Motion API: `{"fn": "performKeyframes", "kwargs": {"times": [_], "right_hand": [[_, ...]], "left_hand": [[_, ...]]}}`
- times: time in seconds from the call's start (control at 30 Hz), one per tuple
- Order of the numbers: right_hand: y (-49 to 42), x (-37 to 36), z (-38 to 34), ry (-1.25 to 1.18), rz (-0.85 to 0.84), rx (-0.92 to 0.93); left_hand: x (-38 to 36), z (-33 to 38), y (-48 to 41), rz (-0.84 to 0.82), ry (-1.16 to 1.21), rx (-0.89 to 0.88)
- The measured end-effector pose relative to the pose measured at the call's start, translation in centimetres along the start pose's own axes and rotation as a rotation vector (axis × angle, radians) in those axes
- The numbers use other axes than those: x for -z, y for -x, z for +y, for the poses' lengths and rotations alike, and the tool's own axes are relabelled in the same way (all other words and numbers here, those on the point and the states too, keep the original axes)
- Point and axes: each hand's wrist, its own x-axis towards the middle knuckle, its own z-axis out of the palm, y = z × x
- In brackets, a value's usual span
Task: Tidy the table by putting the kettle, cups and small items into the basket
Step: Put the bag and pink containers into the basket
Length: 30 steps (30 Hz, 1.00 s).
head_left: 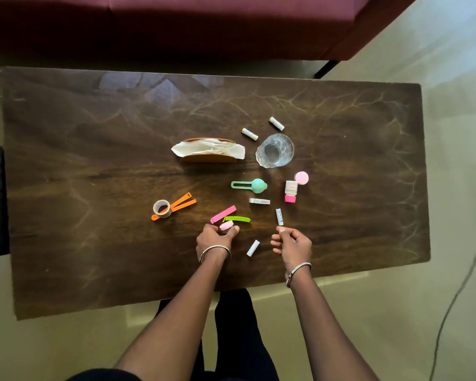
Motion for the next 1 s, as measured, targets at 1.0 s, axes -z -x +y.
{"fn": "performKeyframes", "kwargs": {"times": [1.0], "right_hand": [[-15.4,0.3,-10.0,1.025,-0.101,0.748]], "left_hand": [[1.2,1.7,2.6,0.457,0.299,-0.502]]}}
